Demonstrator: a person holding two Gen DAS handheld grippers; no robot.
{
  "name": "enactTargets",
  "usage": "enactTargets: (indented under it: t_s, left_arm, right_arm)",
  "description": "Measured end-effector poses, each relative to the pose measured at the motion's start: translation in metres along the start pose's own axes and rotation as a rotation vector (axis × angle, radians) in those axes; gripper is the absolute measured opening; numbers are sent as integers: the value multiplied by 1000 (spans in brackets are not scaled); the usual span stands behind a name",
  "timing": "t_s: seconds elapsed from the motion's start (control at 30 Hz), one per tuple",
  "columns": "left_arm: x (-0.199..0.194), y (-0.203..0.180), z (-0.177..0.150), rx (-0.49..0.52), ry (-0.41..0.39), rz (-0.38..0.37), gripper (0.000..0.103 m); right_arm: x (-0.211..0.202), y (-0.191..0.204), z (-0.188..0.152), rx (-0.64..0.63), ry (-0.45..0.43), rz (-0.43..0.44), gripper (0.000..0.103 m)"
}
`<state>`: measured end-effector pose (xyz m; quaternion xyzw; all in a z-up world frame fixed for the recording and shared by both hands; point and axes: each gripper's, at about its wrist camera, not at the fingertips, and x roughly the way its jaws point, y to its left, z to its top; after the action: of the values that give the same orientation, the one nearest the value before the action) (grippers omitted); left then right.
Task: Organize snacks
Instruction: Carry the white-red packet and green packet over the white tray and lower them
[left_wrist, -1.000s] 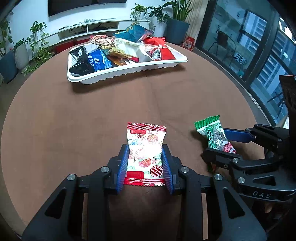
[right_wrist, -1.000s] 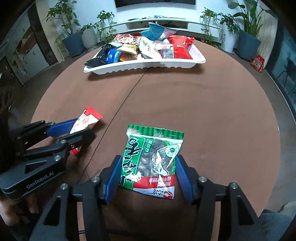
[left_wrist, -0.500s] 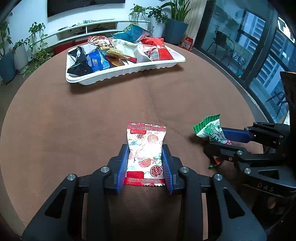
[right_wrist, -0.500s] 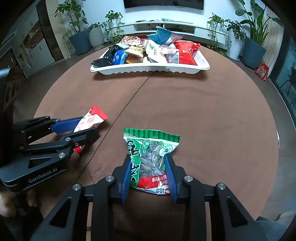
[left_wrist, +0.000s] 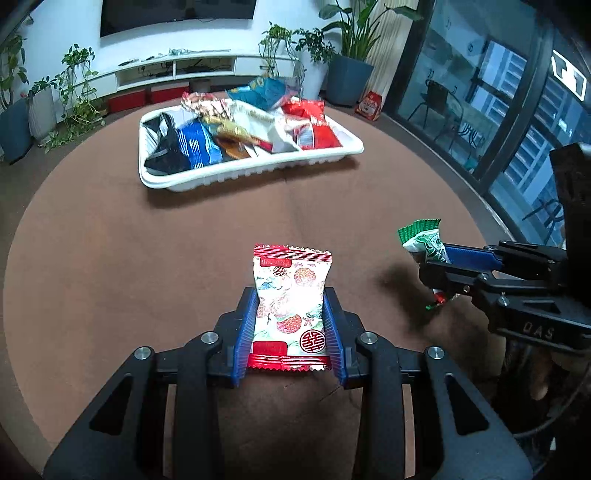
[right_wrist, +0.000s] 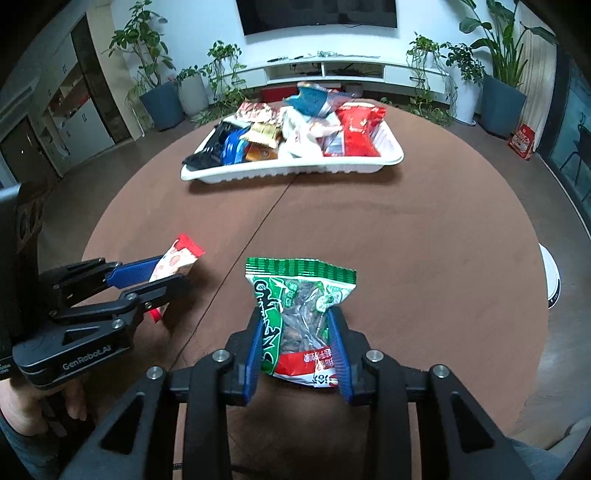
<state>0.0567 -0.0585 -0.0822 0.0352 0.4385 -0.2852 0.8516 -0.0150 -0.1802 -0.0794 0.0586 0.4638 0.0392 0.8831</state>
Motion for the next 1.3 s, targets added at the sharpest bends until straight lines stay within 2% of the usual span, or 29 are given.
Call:
enactTargets:
  t_s: [0.2, 0.33, 0.57, 0.73, 0.87, 1.07, 1.3]
  left_arm:
    - [-27, 5, 19, -23, -60, -5, 33]
    - [-43, 16, 42, -28, -100, 27, 33]
    - [-61, 36, 105, -57, -196, 78, 33]
    - [-31, 51, 149, -108, -195, 86, 33]
    - [7, 55, 169, -125, -164, 110, 33]
    - [67, 63, 179, -140, -117, 137, 33]
    - [110, 73, 179, -146, -93, 159, 33]
  right_arm:
    - [-14, -17, 18, 22, -53, 3, 36]
    - [-28, -31, 41, 32, -103, -6, 36]
    - [-45, -38, 106, 9, -220, -1, 36]
    - [-24, -25, 162, -44, -265, 34, 36]
    - [17, -14, 194, -76, -236, 50, 36]
    - [87, -1, 211, -146, -144, 33, 36]
    - [126, -9, 215, -137, -88, 22, 36]
